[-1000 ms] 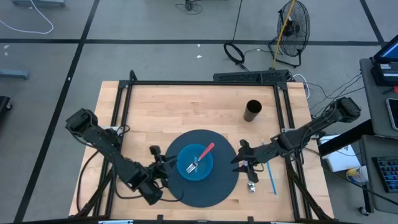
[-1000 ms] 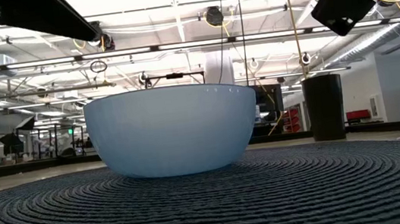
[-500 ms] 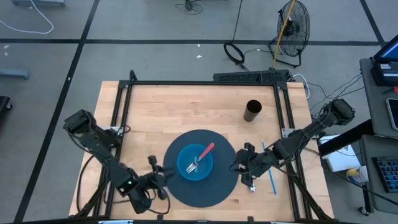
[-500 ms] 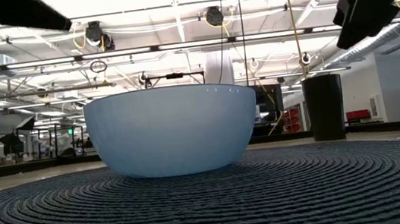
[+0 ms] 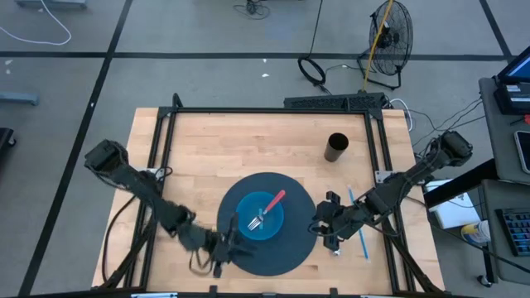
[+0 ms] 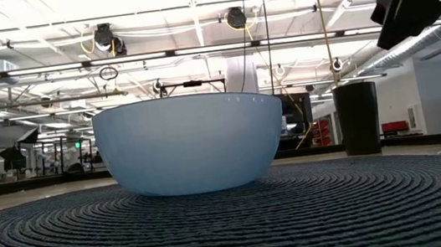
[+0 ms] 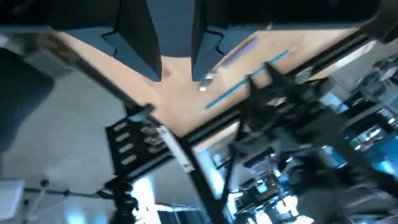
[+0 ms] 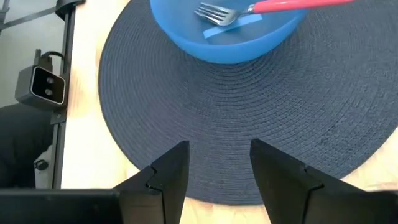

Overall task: Pick & Place Utensil
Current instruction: Put the purple spoon into the blue bowl on the blue mat

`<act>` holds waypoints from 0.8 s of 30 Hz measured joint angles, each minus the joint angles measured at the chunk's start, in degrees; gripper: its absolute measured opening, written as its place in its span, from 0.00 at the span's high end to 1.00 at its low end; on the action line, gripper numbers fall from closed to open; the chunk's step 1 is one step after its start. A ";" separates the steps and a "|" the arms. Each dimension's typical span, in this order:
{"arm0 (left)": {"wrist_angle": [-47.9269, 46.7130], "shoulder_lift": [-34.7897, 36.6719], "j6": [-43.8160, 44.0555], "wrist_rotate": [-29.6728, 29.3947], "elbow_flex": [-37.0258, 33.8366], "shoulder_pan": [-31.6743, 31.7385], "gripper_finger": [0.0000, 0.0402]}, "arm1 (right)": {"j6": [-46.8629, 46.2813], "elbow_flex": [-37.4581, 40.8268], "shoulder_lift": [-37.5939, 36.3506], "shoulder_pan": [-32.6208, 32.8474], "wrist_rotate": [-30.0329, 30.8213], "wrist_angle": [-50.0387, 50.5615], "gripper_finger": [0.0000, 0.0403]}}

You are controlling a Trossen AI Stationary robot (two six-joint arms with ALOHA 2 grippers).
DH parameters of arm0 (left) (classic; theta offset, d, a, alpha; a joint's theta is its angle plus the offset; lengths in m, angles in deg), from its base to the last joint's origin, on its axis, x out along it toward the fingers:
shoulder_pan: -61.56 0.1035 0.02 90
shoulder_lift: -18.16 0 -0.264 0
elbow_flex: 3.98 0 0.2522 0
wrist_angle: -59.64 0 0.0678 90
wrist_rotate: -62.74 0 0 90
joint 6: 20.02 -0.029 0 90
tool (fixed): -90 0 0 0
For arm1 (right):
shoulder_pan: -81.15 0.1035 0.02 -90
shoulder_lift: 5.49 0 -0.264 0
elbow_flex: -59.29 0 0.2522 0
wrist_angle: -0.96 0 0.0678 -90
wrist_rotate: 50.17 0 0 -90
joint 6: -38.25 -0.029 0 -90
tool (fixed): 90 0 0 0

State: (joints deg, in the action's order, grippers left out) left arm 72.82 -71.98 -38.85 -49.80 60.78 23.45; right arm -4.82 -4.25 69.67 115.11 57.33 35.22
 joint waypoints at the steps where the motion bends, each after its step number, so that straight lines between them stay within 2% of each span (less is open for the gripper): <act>1: 0.02 1.57 0.01 1.13 -1.11 1.61 0.77 | 0.03 0.00 0.00 0.21 0.56 0.30 0.59; 4: 0.92 7.48 0.71 6.09 -6.30 6.93 0.77 | 0.49 0.00 -0.04 0.28 0.63 1.31 0.59; 7: 3.75 15.28 3.30 6.96 -14.39 11.42 0.77 | 1.88 0.00 -0.04 0.00 0.74 1.66 0.59; 12: 13.82 28.49 5.84 2.04 -30.51 14.72 0.77 | 3.16 0.00 -0.04 -2.50 0.74 1.72 0.59; 16: 22.94 34.86 6.14 -3.20 -40.81 14.84 0.77 | 1.61 0.00 -0.04 -4.17 0.70 2.75 0.59; 20: 25.93 38.41 9.42 -6.04 -46.77 14.84 0.77 | 0.60 0.00 -0.04 -4.40 0.71 4.47 0.59; 24: 27.21 39.36 12.32 -6.03 -48.32 14.70 0.77 | 0.65 0.00 -0.04 -4.40 2.18 7.31 0.59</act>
State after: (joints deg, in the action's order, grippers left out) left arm 100.03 -32.62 -26.53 -55.82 12.46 38.16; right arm -4.17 -4.25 69.62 110.71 59.51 42.53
